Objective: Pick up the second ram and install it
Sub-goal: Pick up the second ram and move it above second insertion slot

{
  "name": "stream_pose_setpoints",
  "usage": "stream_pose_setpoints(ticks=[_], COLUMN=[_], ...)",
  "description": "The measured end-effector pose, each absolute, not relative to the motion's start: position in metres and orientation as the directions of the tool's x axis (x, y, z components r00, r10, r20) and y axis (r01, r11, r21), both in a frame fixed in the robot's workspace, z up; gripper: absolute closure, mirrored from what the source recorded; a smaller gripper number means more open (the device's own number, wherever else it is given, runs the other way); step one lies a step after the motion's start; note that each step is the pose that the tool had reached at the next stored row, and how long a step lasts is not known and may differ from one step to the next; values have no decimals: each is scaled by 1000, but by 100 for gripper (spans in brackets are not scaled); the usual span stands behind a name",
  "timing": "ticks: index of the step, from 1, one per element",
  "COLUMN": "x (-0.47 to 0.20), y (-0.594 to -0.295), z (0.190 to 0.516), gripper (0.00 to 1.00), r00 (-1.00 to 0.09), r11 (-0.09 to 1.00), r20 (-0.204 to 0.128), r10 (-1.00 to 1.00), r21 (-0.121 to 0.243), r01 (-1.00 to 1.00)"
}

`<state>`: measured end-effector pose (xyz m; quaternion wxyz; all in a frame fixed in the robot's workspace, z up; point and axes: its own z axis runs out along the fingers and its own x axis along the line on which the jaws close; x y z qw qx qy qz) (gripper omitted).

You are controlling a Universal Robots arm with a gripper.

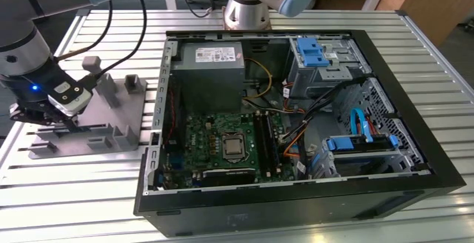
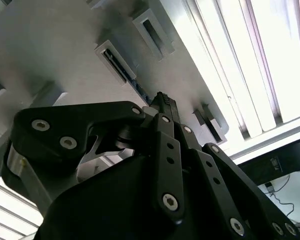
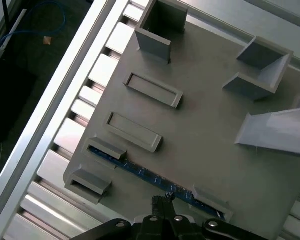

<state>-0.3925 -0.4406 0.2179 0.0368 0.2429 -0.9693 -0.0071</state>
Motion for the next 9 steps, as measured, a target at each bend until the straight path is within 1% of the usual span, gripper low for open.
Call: stream_pose_setpoints(ticks=[9], x=[-393], y=[-441], z=[218], gripper=[90], r00=[-848], r11=[851], r20=[68], r10=[-525], r21=[32], r01=[-524])
